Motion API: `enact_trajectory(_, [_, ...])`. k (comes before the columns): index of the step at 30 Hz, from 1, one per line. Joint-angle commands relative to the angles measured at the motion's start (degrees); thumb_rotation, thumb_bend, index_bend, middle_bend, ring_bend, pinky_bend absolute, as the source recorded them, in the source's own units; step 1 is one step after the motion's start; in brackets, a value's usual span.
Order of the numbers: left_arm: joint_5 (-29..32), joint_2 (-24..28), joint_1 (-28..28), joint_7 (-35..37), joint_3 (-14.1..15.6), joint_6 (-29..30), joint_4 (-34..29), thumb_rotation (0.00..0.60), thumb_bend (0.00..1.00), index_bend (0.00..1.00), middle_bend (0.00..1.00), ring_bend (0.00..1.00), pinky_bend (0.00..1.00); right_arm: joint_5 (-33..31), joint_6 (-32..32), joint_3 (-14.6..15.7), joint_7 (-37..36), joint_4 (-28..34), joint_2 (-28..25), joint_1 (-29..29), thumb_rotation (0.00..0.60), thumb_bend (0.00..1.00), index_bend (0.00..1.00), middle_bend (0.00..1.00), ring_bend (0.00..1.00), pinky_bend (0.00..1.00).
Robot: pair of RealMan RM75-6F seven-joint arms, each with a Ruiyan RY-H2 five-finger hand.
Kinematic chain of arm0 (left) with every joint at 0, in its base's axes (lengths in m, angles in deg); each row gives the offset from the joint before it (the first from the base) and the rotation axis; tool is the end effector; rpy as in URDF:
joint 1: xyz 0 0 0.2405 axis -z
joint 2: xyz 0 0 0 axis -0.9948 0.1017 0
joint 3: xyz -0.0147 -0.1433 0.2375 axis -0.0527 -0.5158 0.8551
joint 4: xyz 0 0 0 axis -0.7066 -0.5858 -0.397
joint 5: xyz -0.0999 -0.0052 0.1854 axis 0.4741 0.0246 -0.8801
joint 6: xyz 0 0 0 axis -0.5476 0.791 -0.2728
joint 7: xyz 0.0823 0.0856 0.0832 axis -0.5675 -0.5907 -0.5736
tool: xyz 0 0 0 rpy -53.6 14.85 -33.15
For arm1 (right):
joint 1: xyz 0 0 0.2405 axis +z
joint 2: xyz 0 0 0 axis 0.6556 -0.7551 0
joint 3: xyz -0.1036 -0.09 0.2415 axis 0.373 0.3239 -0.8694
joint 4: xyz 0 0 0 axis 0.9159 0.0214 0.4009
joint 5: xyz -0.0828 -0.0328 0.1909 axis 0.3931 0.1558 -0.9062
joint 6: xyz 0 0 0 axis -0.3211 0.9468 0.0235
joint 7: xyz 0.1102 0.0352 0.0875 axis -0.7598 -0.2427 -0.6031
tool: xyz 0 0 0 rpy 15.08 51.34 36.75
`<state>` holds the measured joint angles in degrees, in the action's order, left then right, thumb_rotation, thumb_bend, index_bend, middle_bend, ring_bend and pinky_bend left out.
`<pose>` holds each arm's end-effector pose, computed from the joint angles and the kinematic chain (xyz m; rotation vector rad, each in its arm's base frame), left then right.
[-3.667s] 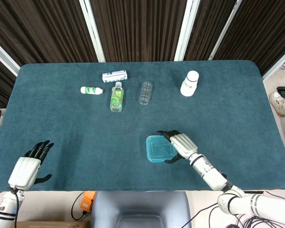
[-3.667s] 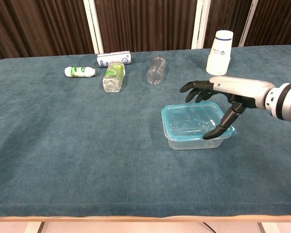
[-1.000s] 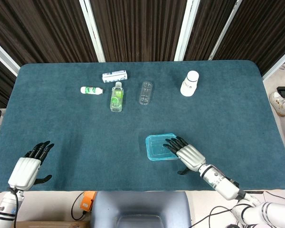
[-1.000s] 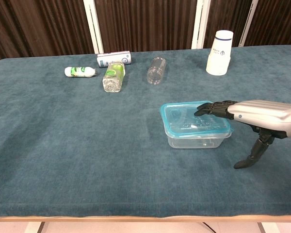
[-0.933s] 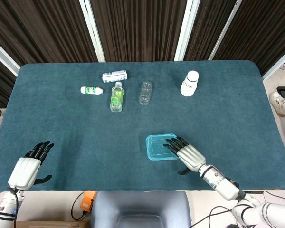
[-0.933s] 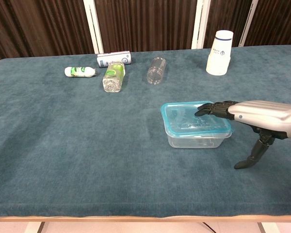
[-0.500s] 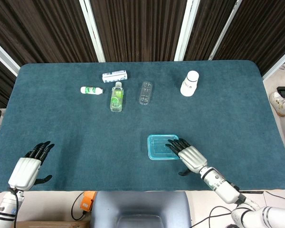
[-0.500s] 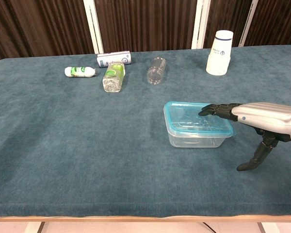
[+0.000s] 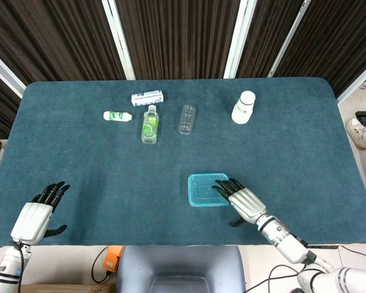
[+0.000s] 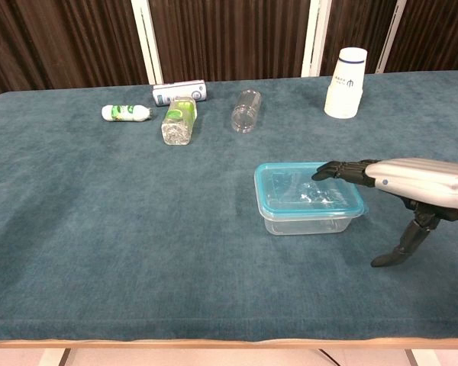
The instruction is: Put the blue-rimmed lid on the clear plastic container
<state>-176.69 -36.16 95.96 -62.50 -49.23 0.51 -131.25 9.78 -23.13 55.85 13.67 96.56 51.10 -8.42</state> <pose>-0.3043 0.2052 0.1187 -1.6501 -0.8442 -0.8236 -0.2364 -0.2809 -0.0025 2.0718 -1.0299 0.8493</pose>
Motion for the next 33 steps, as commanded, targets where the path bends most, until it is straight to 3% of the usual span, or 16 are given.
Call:
enact_trajectory(1, [0.1, 0.0, 0.0, -0.1, 0.0, -0.1, -0.1, 0.6, 0.42, 0.11, 0.08, 0.1, 0.34, 1.5, 1.7, 0.3, -0.1, 0.5, -0.7, -0.6, 0.6, 0.24, 0.04, 0.1, 0.03, 0.02])
enact_trajectory(14, [0.1, 0.1, 0.0, -0.1, 0.0, -0.2, -0.2, 0.6, 0.42, 0.11, 0.08, 0.1, 0.34, 8.9, 5.5, 4.2, 1.2, 0.8, -3.7, -2.3, 0.6, 0.24, 0.02, 0.09, 0.02, 0.01])
enact_trajectory(33, [0.3, 0.2, 0.1, 0.1, 0.0, -0.3, -0.2, 0.6, 0.42, 0.11, 0.08, 0.1, 0.34, 8.7, 2.6, 4.9, 1.7, -0.5, -2.8, -2.1, 0.6, 0.24, 0.04, 0.1, 0.07, 0.01])
